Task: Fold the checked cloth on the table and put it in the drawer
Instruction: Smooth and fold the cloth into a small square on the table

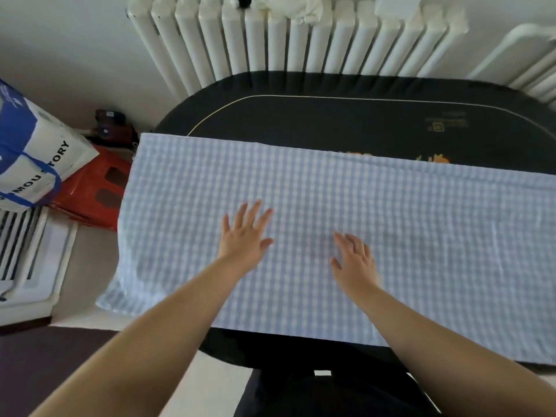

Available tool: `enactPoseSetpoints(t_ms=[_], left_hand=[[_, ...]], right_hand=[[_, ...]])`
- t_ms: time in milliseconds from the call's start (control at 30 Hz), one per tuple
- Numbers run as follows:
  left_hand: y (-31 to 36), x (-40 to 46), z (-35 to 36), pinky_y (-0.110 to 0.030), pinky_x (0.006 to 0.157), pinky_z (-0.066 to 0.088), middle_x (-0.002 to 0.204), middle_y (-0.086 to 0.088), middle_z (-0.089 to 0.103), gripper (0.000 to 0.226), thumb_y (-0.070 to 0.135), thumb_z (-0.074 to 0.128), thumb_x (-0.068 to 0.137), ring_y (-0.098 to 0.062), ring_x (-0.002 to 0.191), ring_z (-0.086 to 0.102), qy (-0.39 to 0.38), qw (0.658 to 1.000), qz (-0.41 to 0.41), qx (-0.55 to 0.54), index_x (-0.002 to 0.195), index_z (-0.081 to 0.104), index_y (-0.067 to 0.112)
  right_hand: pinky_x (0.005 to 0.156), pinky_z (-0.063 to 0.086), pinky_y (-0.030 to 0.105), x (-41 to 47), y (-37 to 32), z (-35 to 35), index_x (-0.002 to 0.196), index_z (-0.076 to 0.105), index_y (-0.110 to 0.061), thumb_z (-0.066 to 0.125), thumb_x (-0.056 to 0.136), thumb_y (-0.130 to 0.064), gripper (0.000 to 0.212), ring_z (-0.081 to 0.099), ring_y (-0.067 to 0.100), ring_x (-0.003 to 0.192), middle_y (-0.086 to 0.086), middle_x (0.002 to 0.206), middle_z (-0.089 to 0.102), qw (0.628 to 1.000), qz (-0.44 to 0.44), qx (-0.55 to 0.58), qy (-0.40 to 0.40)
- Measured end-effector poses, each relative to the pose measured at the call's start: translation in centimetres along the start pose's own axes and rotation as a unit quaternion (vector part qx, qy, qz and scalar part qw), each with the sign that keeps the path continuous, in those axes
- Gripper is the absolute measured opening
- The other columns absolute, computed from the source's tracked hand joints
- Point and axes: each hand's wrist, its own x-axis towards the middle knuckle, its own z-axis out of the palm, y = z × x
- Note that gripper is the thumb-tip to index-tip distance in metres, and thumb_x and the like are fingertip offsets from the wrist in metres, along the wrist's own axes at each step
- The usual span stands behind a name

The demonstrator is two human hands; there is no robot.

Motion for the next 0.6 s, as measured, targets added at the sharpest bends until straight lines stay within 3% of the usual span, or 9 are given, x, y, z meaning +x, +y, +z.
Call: enactPoseSetpoints(t_ms=[133, 233, 333, 433, 500, 600], left_hand=[[9.6, -0.3, 2.4, -0.057, 0.116, -0.003, 0.158, 0.008, -0.025, 0.076, 0.056, 0.036, 0.095, -0.023, 0.147, -0.019, -0.111, 0.985, 0.127, 0.029, 0.150, -0.013, 0.036], [13.8, -0.9, 4.0, -0.059, 0.115, 0.000, 0.154, 0.005, -0.032, 0.081, 0.053, 0.041, 0.095, -0.027, 0.147, -0.019, -0.161, 0.974, 0.147, 0.065, 0.150, -0.015, 0.034], [16.3, -1.2, 4.2, -0.059, 0.116, 0.007, 0.157, -0.007, -0.028, 0.082, 0.043, 0.045, 0.097, -0.036, 0.146, -0.015, -0.210, 0.962, 0.124, 0.125, 0.152, -0.013, 0.024], [19.1, -0.9, 3.0, -0.053, 0.114, 0.021, 0.159, -0.020, -0.011, 0.077, 0.038, 0.046, 0.097, -0.042, 0.145, 0.005, -0.215, 0.950, 0.101, 0.202, 0.152, 0.001, 0.010], [22.1, -0.1, 2.2, -0.049, 0.111, 0.026, 0.160, -0.017, 0.001, 0.071, 0.040, 0.049, 0.096, -0.036, 0.143, 0.017, -0.200, 0.952, 0.097, 0.210, 0.150, 0.015, 0.008], [28.0, 1.0, 2.5, -0.050, 0.109, 0.028, 0.161, -0.007, -0.004, 0.067, 0.038, 0.048, 0.097, -0.033, 0.146, 0.012, -0.190, 0.959, 0.135, 0.163, 0.150, 0.014, 0.016]], right_hand=[[0.118, 0.013, 0.041, -1.0, 5.5, -0.5, 0.150, 0.004, -0.035, 0.040, 0.097, -0.038, 0.064, -0.006, 0.021, 0.147, -0.007, 0.160, -0.004, 0.998, 0.032, -0.051, -0.036], [0.118, 0.009, 0.041, -2.2, 10.2, -1.5, 0.150, 0.003, -0.036, 0.038, 0.098, -0.041, 0.063, -0.011, 0.019, 0.146, -0.009, 0.159, -0.011, 0.996, 0.038, -0.059, -0.060], [0.118, 0.012, 0.041, -3.4, 15.2, -3.0, 0.150, 0.006, -0.035, 0.037, 0.099, -0.040, 0.061, -0.008, 0.019, 0.147, -0.007, 0.160, -0.008, 0.995, 0.073, -0.041, -0.046], [0.117, 0.013, 0.042, -4.5, 20.5, -4.5, 0.150, 0.004, -0.035, 0.038, 0.099, -0.040, 0.062, -0.005, 0.022, 0.147, -0.007, 0.160, -0.008, 0.988, 0.150, 0.011, -0.035], [0.117, 0.013, 0.042, -5.2, 24.2, -5.4, 0.151, 0.003, -0.034, 0.036, 0.099, -0.041, 0.061, -0.005, 0.022, 0.147, -0.007, 0.160, -0.010, 0.979, 0.195, 0.052, -0.035], [0.117, 0.015, 0.043, -6.0, 28.8, -6.4, 0.151, 0.004, -0.033, 0.036, 0.100, -0.039, 0.060, -0.004, 0.023, 0.147, -0.006, 0.160, -0.010, 0.974, 0.210, 0.080, -0.033]])
